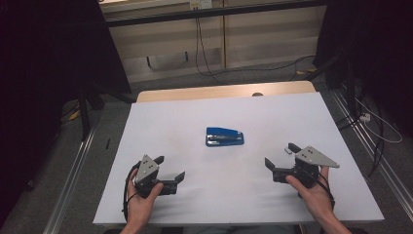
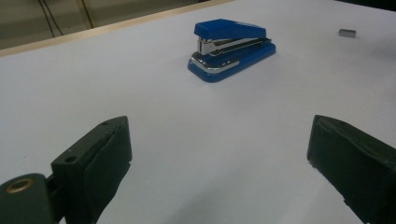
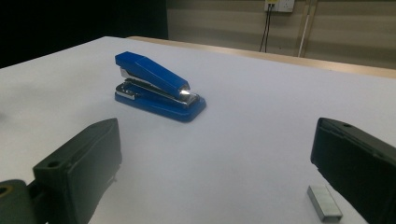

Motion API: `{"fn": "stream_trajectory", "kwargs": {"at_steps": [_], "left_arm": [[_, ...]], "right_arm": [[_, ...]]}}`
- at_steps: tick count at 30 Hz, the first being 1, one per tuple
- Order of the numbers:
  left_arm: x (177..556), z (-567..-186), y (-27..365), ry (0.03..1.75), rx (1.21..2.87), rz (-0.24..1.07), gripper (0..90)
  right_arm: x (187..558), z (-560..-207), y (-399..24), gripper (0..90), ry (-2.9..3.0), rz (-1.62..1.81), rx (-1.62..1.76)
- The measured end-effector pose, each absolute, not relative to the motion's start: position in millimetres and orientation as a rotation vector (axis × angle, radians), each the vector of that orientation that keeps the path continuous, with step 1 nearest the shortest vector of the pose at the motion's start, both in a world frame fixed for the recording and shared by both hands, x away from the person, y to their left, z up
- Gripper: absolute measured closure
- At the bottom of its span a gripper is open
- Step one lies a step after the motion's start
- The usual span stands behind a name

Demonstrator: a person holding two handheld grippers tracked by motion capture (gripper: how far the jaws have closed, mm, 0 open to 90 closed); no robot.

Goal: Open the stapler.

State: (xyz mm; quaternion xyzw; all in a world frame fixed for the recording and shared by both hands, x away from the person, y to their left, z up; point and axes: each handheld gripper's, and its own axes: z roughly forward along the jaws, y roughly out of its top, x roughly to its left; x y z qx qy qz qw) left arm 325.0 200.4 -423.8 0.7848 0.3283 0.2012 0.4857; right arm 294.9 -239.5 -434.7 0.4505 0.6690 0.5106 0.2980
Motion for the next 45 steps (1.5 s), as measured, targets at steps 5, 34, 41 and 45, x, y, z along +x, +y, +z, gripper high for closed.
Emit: {"fn": "stream_trajectory", "kwargs": {"at_steps": [5, 34, 41, 45], "left_arm": [[329, -422, 202, 0.812, 1.879, 0.453, 6.4], [366, -414, 161, 0.732, 1.862, 0.455, 2.5], [380, -414, 152, 0.712, 1.879, 0.464, 2.9], [393, -419, 145, 0.725, 1.903, 0.454, 3.7]], "right_arm": [[300, -434, -227, 1.5, 1.807, 1.381, 1.145], [336, -429, -169, 8.2, 1.903, 1.453, 1.033], [348, -429, -156, 14.9, 1.948, 1.475, 1.006], [352, -429, -150, 15.0, 1.973, 1.471, 1.004]]}}
